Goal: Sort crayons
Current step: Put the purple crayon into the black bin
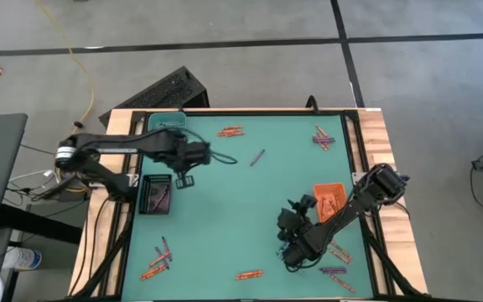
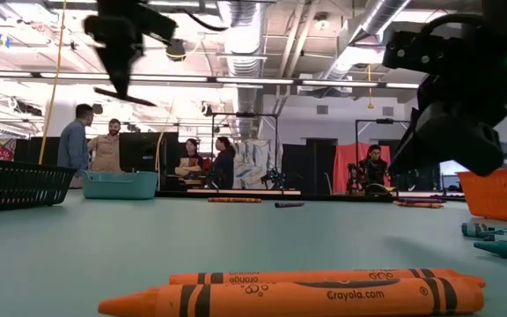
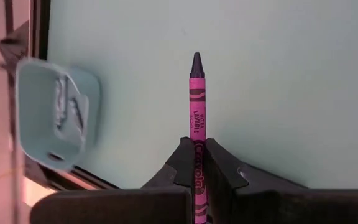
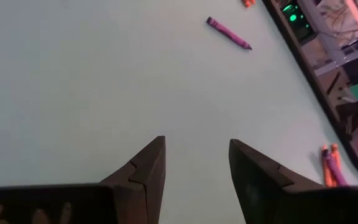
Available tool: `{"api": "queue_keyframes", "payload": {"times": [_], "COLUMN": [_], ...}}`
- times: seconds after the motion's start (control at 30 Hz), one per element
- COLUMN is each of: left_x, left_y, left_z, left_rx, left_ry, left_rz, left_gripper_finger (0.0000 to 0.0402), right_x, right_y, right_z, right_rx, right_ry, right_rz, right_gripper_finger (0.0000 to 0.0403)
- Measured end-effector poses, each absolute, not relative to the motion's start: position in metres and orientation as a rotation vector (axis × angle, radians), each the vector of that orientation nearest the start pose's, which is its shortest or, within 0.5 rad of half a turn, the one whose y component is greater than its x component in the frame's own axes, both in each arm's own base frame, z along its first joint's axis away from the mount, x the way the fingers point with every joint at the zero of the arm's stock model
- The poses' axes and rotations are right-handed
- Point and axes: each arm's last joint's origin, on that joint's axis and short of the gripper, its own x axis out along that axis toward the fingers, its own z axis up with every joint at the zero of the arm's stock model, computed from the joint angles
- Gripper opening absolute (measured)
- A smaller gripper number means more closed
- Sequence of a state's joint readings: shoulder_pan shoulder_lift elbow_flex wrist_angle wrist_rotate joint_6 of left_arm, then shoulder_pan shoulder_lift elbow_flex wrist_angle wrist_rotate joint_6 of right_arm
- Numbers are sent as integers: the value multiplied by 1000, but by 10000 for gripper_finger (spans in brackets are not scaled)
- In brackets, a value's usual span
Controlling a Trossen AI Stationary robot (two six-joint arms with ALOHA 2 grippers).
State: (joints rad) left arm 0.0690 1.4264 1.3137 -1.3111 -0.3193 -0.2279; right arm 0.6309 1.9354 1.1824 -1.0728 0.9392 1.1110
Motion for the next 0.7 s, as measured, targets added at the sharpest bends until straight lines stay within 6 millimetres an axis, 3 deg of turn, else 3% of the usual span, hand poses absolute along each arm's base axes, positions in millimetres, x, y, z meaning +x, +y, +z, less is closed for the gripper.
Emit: {"api": "queue_keyframes", "payload": {"times": [0.13, 0.3, 0.57, 0.7], "left_x": [221, 198, 170, 159], "left_y": [5, -18, -37, -44], "left_z": [298, 276, 229, 217], "left_rx": [-89, -190, -266, -281], "left_ry": [1313, 1258, 1289, 1245], "left_rz": [517, 548, 700, 769], "left_gripper_finger": [0, 0, 0, 0], "right_x": [268, 272, 280, 281], "right_y": [163, 156, 142, 138], "right_z": [145, 146, 147, 148], "right_rx": [-386, -453, -513, -566], "right_ry": [901, 914, 939, 937], "right_rz": [-798, -800, -822, -828], "right_gripper_finger": [175, 175, 175, 175]}}
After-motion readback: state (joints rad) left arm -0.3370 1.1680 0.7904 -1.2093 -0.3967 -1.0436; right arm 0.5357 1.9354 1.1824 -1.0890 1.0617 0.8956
